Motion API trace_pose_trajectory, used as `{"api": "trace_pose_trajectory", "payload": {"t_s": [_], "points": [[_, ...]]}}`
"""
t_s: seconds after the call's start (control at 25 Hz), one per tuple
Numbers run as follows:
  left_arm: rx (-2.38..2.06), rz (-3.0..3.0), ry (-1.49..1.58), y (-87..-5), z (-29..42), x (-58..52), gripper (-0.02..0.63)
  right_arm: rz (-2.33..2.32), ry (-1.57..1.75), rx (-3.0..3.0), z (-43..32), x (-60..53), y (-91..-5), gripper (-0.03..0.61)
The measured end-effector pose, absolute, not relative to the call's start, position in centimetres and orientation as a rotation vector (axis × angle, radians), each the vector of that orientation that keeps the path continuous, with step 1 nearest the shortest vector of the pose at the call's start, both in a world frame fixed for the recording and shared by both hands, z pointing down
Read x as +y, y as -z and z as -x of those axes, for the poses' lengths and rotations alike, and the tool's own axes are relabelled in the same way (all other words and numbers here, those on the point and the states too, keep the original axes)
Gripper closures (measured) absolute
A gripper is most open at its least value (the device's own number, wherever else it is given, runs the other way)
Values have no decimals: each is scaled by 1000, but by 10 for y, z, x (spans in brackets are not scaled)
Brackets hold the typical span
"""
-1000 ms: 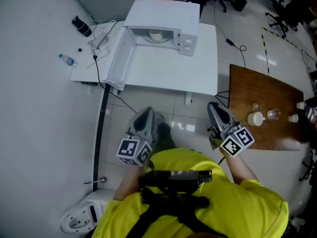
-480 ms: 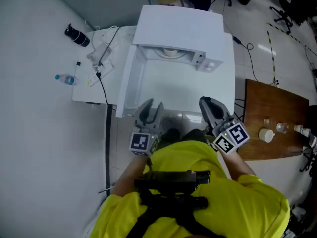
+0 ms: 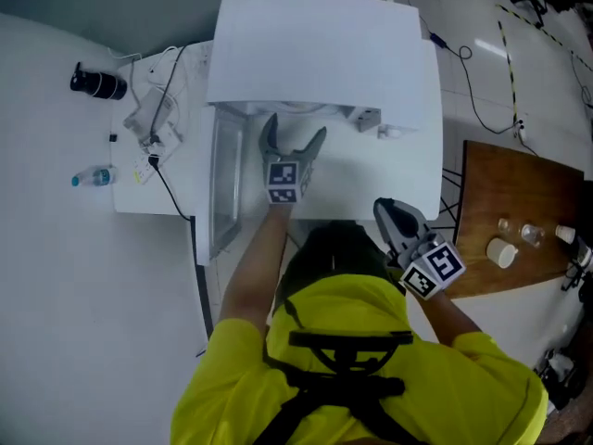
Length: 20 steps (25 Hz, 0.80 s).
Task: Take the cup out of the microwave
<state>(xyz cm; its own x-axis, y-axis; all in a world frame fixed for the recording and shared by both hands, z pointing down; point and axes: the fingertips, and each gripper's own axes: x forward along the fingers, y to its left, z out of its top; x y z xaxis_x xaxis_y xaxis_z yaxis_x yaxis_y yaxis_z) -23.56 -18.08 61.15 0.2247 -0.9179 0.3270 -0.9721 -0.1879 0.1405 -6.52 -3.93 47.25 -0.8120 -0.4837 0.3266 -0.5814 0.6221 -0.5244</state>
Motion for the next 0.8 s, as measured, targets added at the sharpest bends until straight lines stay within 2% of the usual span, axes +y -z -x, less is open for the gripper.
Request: {"api": "trace_pose_trajectory", "payload": {"t_s": [0.2,0.4,0.56,0.8], "points": [[-1813,-2128,-301,-653,251,-252,129,-1029,-975,-2617,32,-71,-490,572],[-1839,-2121,-288,-661,257,-285,141,-1070,-955,-2565,10,-75,-491,572],[-1888,-2090,-362,-668,263,-296,166,-1106,-931,-2559,7,-78,-485,572],[-1860,-2098,-338,-662,259,-284,169,-1124,-898,-2565,9,-77,-473,572]]}}
